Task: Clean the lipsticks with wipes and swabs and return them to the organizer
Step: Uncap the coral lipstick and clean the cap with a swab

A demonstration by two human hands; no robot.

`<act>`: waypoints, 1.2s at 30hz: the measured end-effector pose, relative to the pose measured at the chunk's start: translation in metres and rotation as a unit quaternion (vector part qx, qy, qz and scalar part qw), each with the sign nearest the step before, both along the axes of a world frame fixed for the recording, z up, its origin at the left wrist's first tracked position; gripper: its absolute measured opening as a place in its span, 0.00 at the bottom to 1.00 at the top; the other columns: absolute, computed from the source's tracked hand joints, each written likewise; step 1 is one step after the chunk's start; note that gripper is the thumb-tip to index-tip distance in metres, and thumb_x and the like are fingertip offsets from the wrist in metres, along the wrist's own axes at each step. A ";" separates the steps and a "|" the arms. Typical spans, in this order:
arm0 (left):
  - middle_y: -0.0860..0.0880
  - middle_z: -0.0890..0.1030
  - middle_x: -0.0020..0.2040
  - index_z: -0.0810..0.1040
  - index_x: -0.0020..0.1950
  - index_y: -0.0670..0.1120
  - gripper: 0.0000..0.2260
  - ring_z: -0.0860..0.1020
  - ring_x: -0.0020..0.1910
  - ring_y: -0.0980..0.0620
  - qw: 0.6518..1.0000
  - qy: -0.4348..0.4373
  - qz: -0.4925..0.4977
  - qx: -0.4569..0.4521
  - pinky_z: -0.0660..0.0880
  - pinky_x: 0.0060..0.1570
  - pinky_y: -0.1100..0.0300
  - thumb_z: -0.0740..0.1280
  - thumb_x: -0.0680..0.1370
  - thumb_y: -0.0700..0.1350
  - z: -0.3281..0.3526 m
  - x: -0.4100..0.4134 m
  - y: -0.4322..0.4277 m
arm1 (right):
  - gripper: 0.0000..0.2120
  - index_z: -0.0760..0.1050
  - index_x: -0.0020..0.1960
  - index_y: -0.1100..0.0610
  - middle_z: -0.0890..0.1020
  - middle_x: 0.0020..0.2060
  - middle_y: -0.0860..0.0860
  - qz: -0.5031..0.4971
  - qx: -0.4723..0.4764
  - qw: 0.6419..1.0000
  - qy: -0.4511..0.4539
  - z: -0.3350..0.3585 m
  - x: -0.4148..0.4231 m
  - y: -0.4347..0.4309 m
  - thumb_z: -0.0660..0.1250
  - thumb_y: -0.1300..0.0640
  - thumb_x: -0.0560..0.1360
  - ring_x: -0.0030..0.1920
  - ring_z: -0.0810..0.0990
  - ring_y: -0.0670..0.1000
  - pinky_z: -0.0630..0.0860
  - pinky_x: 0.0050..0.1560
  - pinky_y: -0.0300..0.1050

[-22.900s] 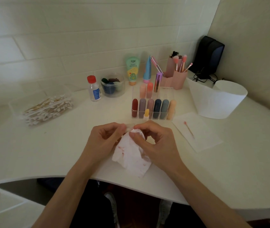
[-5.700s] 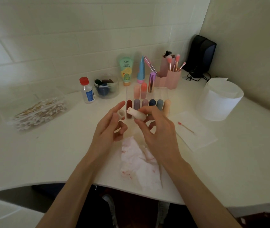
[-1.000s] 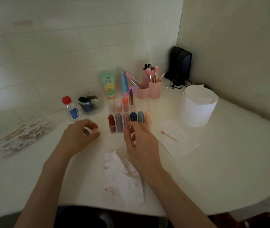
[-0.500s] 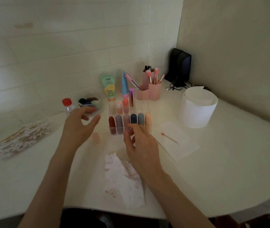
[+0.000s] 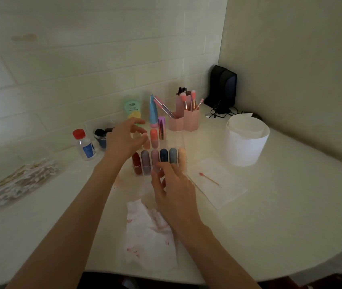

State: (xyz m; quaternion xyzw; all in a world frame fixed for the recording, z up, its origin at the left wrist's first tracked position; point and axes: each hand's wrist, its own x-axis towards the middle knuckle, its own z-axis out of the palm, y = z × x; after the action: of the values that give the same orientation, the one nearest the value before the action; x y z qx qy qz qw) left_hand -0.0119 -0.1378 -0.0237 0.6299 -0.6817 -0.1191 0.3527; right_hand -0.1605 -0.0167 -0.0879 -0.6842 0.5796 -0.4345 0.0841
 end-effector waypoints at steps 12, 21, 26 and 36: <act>0.54 0.85 0.51 0.83 0.60 0.51 0.12 0.82 0.52 0.60 0.992 0.097 -0.023 -0.081 0.76 0.58 0.56 0.74 0.77 0.45 0.013 0.001 0.011 | 0.10 0.75 0.57 0.51 0.83 0.49 0.48 0.003 -0.008 1.000 -0.005 -0.002 -0.002 -0.001 0.60 0.46 0.84 0.39 0.81 0.48 0.83 0.42 0.48; 0.53 0.87 0.49 0.83 0.60 0.51 0.14 0.85 0.52 0.57 0.945 0.323 -0.059 -0.002 0.78 0.55 0.64 0.76 0.75 0.42 0.024 0.008 0.102 | 0.19 0.74 0.65 0.46 0.80 0.55 0.39 0.067 0.020 0.984 -0.161 0.013 -0.004 0.005 0.68 0.39 0.79 0.51 0.80 0.43 0.78 0.47 0.40; 0.53 0.87 0.47 0.83 0.60 0.47 0.14 0.85 0.47 0.58 0.938 0.339 -0.063 0.011 0.77 0.45 0.71 0.75 0.76 0.38 0.006 0.001 0.128 | 0.15 0.80 0.61 0.50 0.85 0.49 0.40 0.110 0.017 0.973 -0.202 0.016 -0.004 0.008 0.71 0.44 0.79 0.50 0.82 0.43 0.76 0.46 0.34; 0.50 0.87 0.50 0.84 0.59 0.45 0.13 0.85 0.50 0.54 0.906 0.423 0.006 -0.024 0.79 0.49 0.67 0.76 0.74 0.40 -0.021 0.003 0.141 | 0.12 0.82 0.56 0.52 0.83 0.44 0.42 0.121 -0.012 0.978 -0.171 0.014 0.001 0.009 0.73 0.47 0.77 0.46 0.79 0.44 0.75 0.47 0.34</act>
State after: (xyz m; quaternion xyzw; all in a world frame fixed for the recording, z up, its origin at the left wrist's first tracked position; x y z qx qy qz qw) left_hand -0.0091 0.0028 -0.0443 0.5159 -0.4674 -0.3560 0.6234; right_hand -0.1591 -0.0075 -0.0737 -0.6659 0.4642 -0.5388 0.2256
